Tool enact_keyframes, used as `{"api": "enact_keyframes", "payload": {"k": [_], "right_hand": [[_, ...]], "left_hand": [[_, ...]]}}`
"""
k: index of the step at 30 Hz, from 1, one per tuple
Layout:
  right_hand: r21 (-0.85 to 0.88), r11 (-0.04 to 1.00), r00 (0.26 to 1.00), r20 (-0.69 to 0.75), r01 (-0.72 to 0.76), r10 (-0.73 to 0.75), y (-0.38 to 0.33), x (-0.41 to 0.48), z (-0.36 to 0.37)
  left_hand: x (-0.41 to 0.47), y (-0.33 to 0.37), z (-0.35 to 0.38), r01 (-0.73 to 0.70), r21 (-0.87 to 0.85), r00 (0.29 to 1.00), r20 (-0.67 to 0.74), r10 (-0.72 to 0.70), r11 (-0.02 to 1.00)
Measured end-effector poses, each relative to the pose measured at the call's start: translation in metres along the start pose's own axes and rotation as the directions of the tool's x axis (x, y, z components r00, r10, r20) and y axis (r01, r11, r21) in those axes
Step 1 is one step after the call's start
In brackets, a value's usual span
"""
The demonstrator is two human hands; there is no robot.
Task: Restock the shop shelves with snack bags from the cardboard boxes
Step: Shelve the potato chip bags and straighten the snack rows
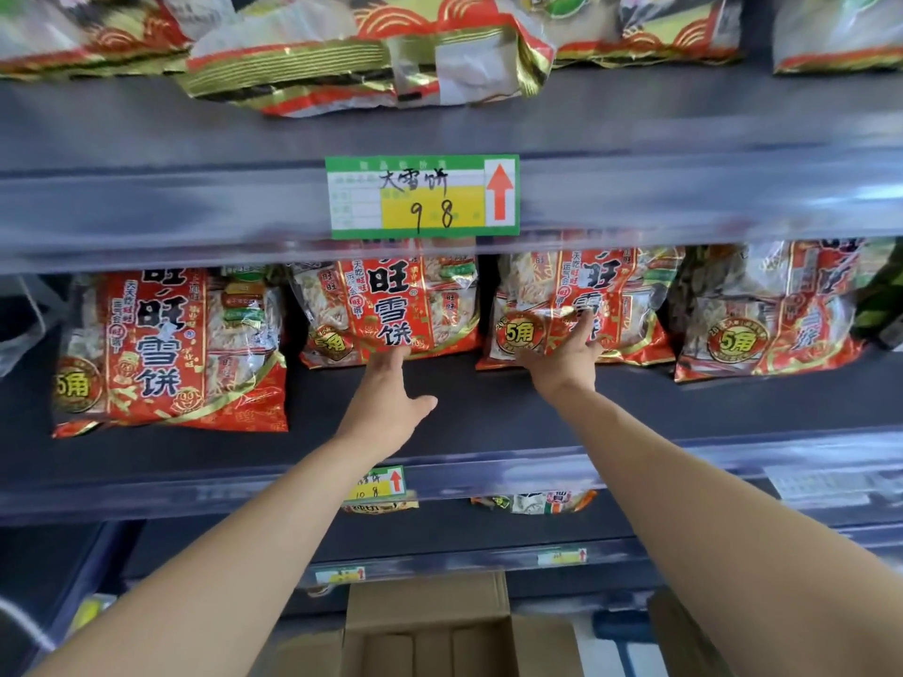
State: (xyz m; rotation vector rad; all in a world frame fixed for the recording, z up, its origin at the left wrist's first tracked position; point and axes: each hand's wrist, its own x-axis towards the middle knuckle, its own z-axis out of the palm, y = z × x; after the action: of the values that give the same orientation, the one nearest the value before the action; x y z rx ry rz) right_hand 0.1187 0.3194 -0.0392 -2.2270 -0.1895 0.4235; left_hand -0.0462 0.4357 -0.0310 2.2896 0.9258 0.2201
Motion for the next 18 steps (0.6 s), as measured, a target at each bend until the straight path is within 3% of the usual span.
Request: {"api": "enact_keyframes", "payload": {"k": [5,9,14,18], "right_hand": [[-0.017,0.999,0.999,0.026,-0.041,0.041,-0.01,0.011,-0.001],[-0.023,0.998,0.998,0.0,-0.058,0.058,-0.013,0.019,0.005],[0.015,0.997,0.997,-0.011,-0.077,0.077,-0.017,0.023,0.013],[0.037,0.997,0.997,-0.032,-0.07,0.071,-0.018,0.024,0.016]], "left_hand": [[0.016,-0.011,-0.006,0.09,-0.158,0.983,-0.145,-0.113,0.983],[0.047,-0.015,-0.012,0.167,-0.316,0.888,-0.363,-0.281,0.934],[0.067,-0.018,-0.015,0.287,-0.272,0.742,-0.544,-0.393,0.918],[0.089,-0.037,-0.027,0.209,-0.418,0.821,-0.416,-0.391,0.884]]}}
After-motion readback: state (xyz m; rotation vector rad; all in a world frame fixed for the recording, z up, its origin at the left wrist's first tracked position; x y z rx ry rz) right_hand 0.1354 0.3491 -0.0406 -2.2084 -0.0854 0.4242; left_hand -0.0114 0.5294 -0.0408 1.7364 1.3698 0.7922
